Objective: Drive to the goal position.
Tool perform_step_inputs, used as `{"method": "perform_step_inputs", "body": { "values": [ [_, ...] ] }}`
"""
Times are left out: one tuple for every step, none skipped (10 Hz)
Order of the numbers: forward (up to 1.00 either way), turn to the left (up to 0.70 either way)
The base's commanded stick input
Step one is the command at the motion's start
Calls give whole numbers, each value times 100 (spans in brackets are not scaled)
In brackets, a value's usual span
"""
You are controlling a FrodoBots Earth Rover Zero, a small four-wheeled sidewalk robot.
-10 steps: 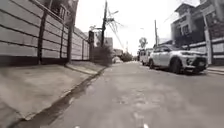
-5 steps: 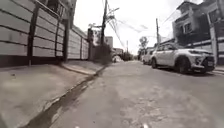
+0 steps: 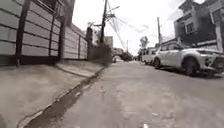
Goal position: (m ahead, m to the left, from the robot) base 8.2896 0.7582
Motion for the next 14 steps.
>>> {"method": "perform_step_inputs", "body": {
  "values": [
    [100,-8],
    [100,-3],
    [100,-1],
    [100,0],
    [100,0],
    [100,0],
    [100,0],
    [100,0],
    [100,0],
    [100,0],
    [100,0],
    [100,0],
    [100,2],
    [100,5]
  ]
}}
